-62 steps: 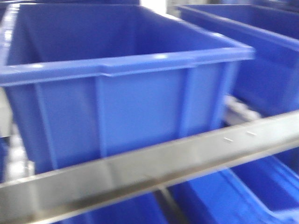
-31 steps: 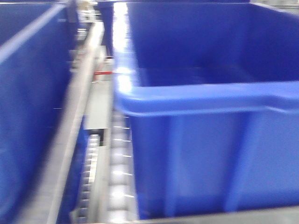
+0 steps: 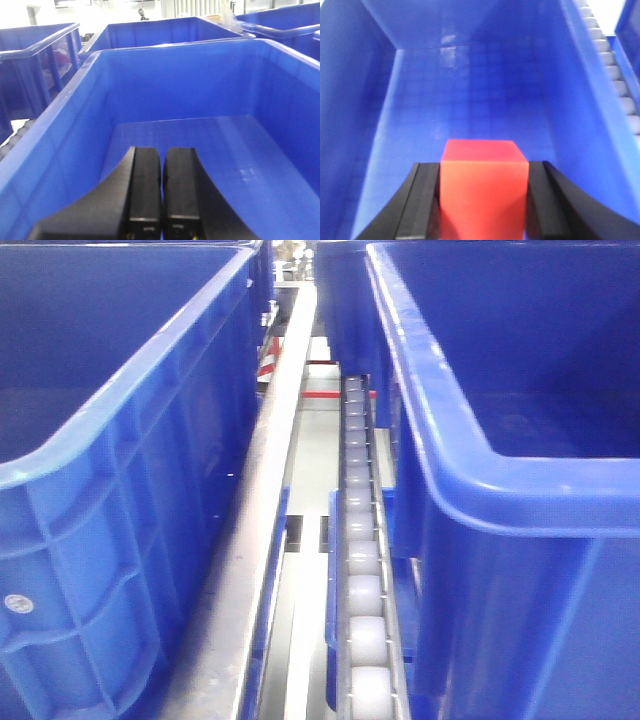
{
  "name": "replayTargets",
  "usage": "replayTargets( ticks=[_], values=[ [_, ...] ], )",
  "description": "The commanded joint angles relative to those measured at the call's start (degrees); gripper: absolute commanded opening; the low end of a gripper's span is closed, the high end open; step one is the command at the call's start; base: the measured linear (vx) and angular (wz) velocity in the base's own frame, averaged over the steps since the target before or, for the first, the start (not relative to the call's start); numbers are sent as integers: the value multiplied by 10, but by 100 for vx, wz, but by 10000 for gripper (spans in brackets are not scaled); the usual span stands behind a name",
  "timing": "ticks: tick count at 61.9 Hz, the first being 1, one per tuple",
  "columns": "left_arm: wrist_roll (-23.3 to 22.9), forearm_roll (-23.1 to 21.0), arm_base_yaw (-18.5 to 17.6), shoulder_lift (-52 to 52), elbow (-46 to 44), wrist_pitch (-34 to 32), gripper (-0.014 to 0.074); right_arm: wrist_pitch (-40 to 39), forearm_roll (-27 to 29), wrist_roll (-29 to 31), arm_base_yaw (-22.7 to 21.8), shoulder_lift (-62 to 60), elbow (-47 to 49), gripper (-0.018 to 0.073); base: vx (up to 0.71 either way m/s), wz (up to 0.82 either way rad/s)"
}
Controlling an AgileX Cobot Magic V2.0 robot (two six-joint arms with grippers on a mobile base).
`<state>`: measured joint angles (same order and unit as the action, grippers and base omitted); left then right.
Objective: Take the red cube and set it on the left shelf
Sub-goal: 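Move the right gripper with the cube over a blue shelf bin, then open the right gripper to drop the red cube into the blue bin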
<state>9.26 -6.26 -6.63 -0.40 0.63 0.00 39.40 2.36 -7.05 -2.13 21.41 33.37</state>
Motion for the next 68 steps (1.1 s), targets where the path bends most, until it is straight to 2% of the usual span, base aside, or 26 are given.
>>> replayTargets(
  ticks=[1,57,68],
  values=[
    [-1,-5,-2,5,13,-48,106,-44,-1,4,0,3,17,51,0,0],
    [-1,-5,-2,5,13,-48,106,-45,4,3,0,3,17,51,0,0],
    [-1,-5,-2,5,13,-48,106,-163,13,3,1,65,20,51,0,0]
  ],
)
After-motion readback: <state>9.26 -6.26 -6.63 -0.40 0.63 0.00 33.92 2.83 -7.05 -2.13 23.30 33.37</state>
